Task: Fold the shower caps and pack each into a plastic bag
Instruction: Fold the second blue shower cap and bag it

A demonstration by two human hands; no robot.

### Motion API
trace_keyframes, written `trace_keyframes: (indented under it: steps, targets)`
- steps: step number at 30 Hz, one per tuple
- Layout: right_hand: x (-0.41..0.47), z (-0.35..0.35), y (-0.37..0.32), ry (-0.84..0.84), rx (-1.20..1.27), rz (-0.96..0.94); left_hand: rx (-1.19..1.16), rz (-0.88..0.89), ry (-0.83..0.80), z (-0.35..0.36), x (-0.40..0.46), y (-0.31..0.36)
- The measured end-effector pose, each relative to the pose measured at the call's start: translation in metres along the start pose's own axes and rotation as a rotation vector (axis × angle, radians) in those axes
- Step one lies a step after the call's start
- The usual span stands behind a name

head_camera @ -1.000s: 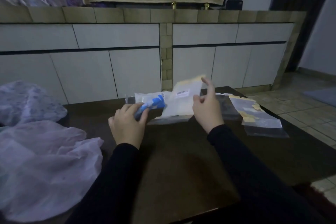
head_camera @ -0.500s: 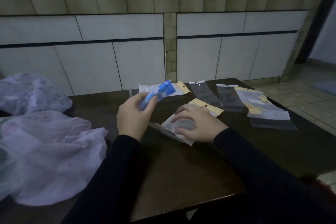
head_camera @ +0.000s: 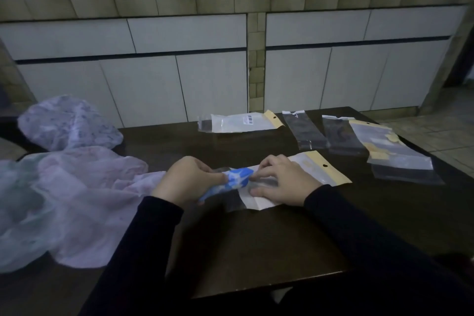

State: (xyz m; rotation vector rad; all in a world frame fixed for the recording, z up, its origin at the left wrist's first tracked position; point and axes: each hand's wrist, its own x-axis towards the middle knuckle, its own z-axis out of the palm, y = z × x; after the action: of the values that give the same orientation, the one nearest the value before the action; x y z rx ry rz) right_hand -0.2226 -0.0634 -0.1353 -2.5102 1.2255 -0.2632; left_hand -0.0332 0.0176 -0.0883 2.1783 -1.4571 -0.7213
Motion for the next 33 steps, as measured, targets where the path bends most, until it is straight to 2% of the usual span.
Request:
trace_keyframes:
  steps: [8,12,17,22,26,29,33]
  targets:
    - [0.002,0.005,0.006,0.068,0.264,0.048,-0.054,-0.007,0.069,0.007,-0.012,-0.013]
    - [0.001,0.007,0.011,0.147,0.488,0.057,-0.031,-0.029,0.109,0.003,-0.014,-0.014]
    - [0.0,0.007,0.013,0.203,0.58,0.036,0.151,0.005,0.124,0.002,-0.014,-0.001]
    - [0.0,0.007,0.013,0.226,0.6,0.003,0.493,0.117,0.214,0.0,-0.017,0.023]
    - [-0.004,0.004,0.015,0.264,0.668,-0.004,0.606,0.127,0.235,-0.006,-0.016,0.036]
    - [-0.004,0.006,0.014,0.235,0.669,-0.033,0.481,0.241,0.155,-0.008,-0.012,0.037]
    - [-0.006,0.005,0.013,0.217,0.621,-0.078,0.126,0.292,-0.009,0.006,-0.004,0.031]
